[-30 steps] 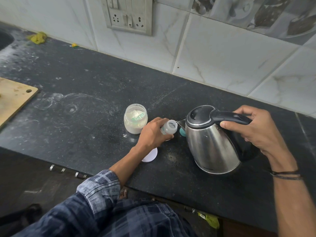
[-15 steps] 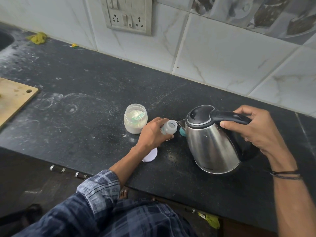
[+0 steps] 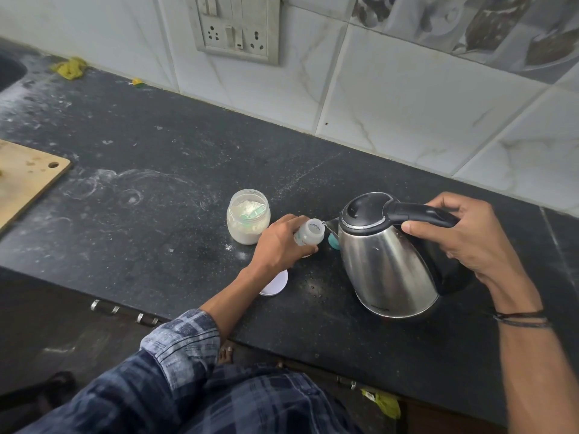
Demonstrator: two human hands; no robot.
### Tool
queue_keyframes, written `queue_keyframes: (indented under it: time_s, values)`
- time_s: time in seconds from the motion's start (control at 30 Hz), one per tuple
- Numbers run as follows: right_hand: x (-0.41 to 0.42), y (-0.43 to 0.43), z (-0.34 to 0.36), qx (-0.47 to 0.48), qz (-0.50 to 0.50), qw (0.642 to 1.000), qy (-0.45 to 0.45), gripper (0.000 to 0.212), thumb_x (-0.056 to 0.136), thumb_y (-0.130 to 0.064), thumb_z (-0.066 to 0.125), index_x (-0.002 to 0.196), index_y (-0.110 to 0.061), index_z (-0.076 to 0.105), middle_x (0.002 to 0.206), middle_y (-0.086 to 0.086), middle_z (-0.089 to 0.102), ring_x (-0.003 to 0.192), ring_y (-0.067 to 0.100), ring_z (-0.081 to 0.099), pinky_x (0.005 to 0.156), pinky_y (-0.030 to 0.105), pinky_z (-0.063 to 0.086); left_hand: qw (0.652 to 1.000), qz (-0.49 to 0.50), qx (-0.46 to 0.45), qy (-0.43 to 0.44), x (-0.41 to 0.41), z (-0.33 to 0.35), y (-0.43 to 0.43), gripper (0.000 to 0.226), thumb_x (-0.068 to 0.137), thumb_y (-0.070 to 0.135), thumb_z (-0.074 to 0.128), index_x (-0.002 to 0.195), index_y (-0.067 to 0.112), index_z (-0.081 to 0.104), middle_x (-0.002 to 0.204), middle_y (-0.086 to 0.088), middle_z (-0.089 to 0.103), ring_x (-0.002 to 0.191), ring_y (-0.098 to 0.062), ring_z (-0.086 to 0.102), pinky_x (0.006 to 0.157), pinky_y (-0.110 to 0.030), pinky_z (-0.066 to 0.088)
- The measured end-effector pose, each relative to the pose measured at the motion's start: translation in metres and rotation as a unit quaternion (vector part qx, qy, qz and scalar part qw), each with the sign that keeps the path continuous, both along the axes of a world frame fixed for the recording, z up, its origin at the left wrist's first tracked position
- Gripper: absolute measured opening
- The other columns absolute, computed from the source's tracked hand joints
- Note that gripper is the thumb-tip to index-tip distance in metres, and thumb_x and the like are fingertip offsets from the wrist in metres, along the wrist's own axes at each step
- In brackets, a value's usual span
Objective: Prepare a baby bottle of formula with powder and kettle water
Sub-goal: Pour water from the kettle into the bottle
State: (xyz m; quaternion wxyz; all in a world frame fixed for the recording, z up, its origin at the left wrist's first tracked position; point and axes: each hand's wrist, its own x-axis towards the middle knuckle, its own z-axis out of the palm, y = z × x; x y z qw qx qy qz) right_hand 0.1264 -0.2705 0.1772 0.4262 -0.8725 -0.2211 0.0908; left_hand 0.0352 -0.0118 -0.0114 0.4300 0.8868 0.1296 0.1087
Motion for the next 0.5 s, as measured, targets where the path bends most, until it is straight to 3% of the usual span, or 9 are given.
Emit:
queue_keyframes:
  time_s: [0.5]
  values:
    - [0.0008, -0.0025, -0.0006, 0.015, -0.003, 1.0, 0.005, 0.027, 0.071, -0.025, 0.091, 0.079, -0.013, 0.068, 0.051, -0.013, 0.056, 0.041, 0.004, 0.044, 0.043, 0.011, 0.033, 1.0, 0.006, -0.025, 0.004, -0.0022, 0.0057, -0.0073, 0.054, 0.063, 0.058, 0.072, 0.111, 0.033, 0.069, 0.099, 0.013, 0.063, 0.088, -0.012, 0.065, 0.082, -0.042, 0.055]
